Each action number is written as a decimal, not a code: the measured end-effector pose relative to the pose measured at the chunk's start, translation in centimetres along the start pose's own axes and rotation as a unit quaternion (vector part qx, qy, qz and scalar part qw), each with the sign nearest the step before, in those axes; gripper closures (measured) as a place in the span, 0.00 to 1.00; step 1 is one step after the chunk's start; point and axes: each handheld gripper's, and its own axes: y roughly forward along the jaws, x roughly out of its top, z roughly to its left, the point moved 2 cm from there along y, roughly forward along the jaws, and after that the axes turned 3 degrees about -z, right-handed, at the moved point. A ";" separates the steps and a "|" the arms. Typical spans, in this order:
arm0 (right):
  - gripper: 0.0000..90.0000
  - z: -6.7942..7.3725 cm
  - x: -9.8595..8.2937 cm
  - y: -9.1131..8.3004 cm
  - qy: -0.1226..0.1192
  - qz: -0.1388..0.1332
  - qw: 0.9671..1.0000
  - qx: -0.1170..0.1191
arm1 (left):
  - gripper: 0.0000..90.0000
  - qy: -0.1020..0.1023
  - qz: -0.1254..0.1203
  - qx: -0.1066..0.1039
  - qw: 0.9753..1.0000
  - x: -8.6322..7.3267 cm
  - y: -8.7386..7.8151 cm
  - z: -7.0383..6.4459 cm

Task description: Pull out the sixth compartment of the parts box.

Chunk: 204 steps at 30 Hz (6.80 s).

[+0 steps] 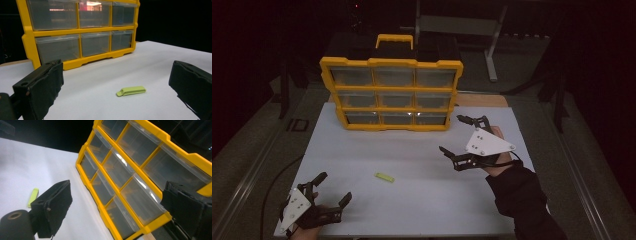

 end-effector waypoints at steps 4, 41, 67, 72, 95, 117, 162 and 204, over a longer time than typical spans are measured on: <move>0.10 -0.7 -0.3 1.1 -0.018 0.002 1.000 0.008 | 0.00 0.001 0.000 -0.001 1.000 0.0 0.0 0.0; 0.11 -1.4 -0.5 8.9 -0.054 0.076 0.994 0.055 | 0.00 -0.001 0.002 -0.007 1.000 0.0 0.1 -0.1; 0.15 -3.9 -0.5 13.0 -0.096 0.074 0.990 0.075 | 0.00 -0.002 0.001 -0.006 1.000 -0.1 -0.1 -0.1; 0.17 -4.7 -1.1 13.9 -0.106 0.074 0.987 0.093 | 0.00 -0.003 0.001 -0.005 1.000 -0.1 -0.2 0.0; 0.42 -4.7 -2.3 16.5 -0.188 0.084 0.977 0.044 | 0.00 -0.011 0.001 -0.004 1.000 -0.2 -0.3 0.2; 0.73 -5.1 -2.8 17.5 -0.251 0.083 0.965 0.001 | 0.00 -0.013 0.001 -0.008 1.000 -0.2 -0.3 0.2; 0.82 -3.7 -1.6 16.1 -0.219 0.128 0.966 0.037 | 0.00 -0.009 0.004 -0.013 1.000 -0.2 -0.2 0.1; 0.82 -0.9 -1.2 13.0 -0.213 0.085 0.971 0.074 | 0.00 -0.006 0.007 -0.014 1.000 -0.2 0.0 -0.1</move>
